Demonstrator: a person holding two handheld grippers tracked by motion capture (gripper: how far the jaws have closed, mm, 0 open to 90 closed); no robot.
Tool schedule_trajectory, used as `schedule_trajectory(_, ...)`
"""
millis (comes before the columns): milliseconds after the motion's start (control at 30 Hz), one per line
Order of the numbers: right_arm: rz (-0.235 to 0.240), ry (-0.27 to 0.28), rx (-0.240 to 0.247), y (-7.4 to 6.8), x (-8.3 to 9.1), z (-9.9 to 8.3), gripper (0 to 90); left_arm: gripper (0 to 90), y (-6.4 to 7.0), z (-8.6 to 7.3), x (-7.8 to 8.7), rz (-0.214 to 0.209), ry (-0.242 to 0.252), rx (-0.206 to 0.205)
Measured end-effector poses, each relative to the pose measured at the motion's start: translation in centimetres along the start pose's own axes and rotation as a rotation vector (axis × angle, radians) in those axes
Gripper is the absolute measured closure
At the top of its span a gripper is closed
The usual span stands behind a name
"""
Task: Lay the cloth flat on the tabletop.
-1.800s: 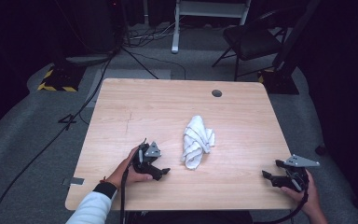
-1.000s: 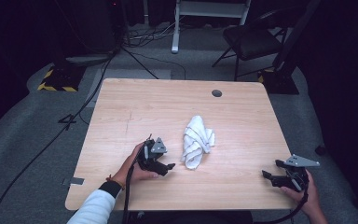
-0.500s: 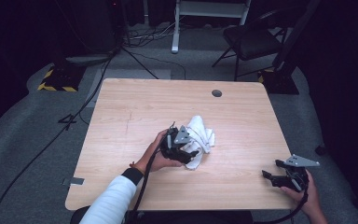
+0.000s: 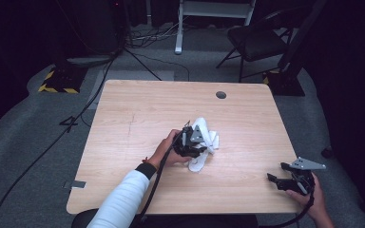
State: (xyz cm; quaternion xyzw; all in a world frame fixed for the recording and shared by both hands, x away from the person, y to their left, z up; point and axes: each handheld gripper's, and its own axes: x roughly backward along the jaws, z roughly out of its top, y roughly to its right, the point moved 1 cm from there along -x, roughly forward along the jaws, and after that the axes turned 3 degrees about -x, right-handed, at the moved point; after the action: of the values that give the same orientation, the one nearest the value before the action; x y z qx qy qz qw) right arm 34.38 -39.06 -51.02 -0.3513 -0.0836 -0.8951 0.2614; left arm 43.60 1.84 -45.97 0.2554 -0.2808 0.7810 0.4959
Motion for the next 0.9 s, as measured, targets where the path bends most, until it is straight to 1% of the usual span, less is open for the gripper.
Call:
schedule_trajectory(33,0.002,0.0,-0.001,0.0,0.0,0.0,19.5,73.0,-0.3,-0.1,0.4,0.008,0.011,0.009)
schedule_trajectory(67,0.002,0.0,-0.001,0.0,0.0,0.0,19.5,73.0,-0.6,-0.2,0.8,0.015,0.015,0.004)
schedule_trajectory(133,0.003,-0.002,-0.001,0.1,-0.1,0.1,19.6,78.7,-1.0,-0.5,1.5,0.032,0.016,0.001)
schedule_trajectory(167,0.003,-0.002,-0.001,0.1,-0.1,0.1,19.6,78.7,-1.2,-0.6,1.9,0.029,0.022,0.017)
schedule_trajectory(200,0.004,-0.005,0.002,0.1,-0.1,0.1,19.9,79.1,-1.5,-0.7,2.3,0.034,0.026,0.025)
schedule_trajectory(233,0.016,-0.012,0.011,0.1,0.0,0.3,25.2,79.5,-1.9,-0.9,3.2,0.037,0.028,0.036)
schedule_trajectory(267,0.016,-0.012,0.011,0.1,0.0,0.3,25.2,79.6,-1.9,-0.9,3.2,0.037,0.028,0.036)
schedule_trajectory(300,0.015,-0.012,0.017,0.1,0.0,0.4,29.2,79.6,-2.0,-1.0,3.6,0.044,0.019,0.036)
schedule_trajectory(333,0.015,-0.006,0.019,0.0,0.0,0.5,29.8,79.7,-2.2,-1.2,4.0,0.053,0.006,0.035)
schedule_trajectory(367,0.024,-0.004,0.019,0.0,-0.1,0.8,29.9,79.7,-2.4,-1.6,4.4,0.056,-0.006,0.043)
schedule_trajectory(433,0.042,-0.013,0.057,-0.8,-0.4,2.6,31.2,79.6,-2.8,-2.6,5.3,0.06,-0.018,0.067)
schedule_trajectory(467,0.042,-0.013,0.057,-0.8,-0.4,2.6,31.2,79.6,-3.0,-3.2,5.7,0.062,-0.022,0.078)
schedule_trajectory(500,0.043,-0.014,0.088,-1.2,-0.5,3.3,31.8,79.8,-3.2,-3.8,6.1,0.065,-0.018,0.095)
schedule_trajectory(533,0.057,-0.018,0.135,-2.2,-0.9,5.1,33.2,81.9,-3.4,-4.5,6.5,0.072,-0.022,0.111)
schedule_trajectory(567,0.057,-0.018,0.135,-2.2,-0.9,5.1,33.2,81.9,-3.6,-5.1,6.9,0.081,-0.024,0.116)
schedule_trajectory(667,0.092,-0.021,0.19,-3.7,-2.0,7.9,35.4,84.7,-3.8,-6.7,7.8,0.083,-0.028,0.143)
schedule_trajectory(700,0.101,-0.023,0.203,-4.3,-2.5,8.9,35.7,86.5,-3.9,-7.2,7.9,0.083,-0.036,0.144)
schedule_trajectory(767,0.121,-0.017,0.237,-5.7,-3.8,10.7,37.3,87.0,-3.8,-7.9,8.0,0.077,-0.05,0.149)
schedule_trajectory(800,0.149,-0.008,0.26,-7.1,-5.3,12.1,38.8,87.5,-3.8,-8.1,8.0,0.064,-0.051,0.153)
schedule_trajectory(833,0.149,-0.008,0.26,-7.1,-5.3,12.1,38.8,87.5,-3.7,-8.3,8.0,0.06,-0.054,0.148)
schedule_trajectory(867,0.169,0.0,0.263,-7.9,-6.0,12.7,39.6,86.5,-3.6,-8.4,8.0,0.067,-0.067,0.141)
schedule_trajectory(900,0.198,0.006,0.262,-8.6,-6.7,13.2,39.9,81.5,-3.5,-8.5,8.0,0.076,-0.062,0.142)
